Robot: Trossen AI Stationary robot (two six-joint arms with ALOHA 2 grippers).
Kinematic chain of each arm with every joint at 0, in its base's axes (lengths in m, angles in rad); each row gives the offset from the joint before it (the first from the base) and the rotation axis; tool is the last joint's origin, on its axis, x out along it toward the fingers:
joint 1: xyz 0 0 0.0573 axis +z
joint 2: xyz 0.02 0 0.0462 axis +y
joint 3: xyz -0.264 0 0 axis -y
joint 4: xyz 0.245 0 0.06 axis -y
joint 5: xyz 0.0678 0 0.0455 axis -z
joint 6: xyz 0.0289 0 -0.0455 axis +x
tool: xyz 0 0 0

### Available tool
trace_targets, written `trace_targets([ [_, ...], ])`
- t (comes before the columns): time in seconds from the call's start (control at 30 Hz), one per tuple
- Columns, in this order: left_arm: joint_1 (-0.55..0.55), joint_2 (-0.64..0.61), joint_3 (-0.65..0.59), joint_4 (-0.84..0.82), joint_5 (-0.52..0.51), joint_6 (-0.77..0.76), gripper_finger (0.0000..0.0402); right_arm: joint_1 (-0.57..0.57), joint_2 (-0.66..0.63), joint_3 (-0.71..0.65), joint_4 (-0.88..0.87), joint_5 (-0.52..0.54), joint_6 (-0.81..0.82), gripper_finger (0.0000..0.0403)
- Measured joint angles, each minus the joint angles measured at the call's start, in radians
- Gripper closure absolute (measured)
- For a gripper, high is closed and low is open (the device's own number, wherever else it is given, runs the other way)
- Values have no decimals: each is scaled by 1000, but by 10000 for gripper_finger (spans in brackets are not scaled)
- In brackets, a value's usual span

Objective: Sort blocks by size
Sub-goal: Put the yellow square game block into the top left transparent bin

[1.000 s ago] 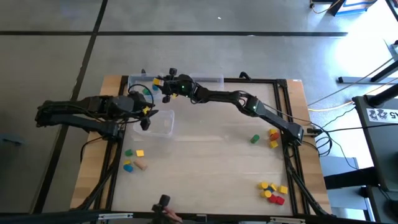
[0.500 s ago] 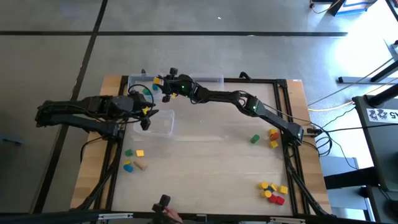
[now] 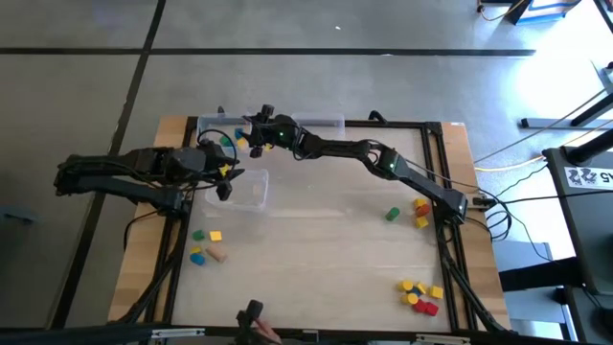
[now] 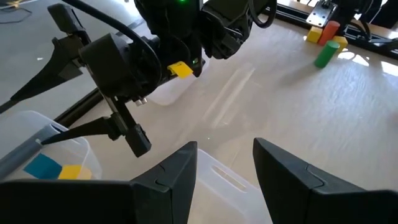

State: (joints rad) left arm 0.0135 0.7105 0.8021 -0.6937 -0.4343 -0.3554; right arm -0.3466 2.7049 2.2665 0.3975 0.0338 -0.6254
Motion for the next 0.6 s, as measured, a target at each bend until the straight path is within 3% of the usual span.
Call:
trace_targets([
  [0.27,0,0,0,-5,0,-12,247,23,-84,-1,-94,-53,2,154],
  [0.6,0,0,0,-1,0,3,247,53,-342,-2,-647,-28,-203,153],
])
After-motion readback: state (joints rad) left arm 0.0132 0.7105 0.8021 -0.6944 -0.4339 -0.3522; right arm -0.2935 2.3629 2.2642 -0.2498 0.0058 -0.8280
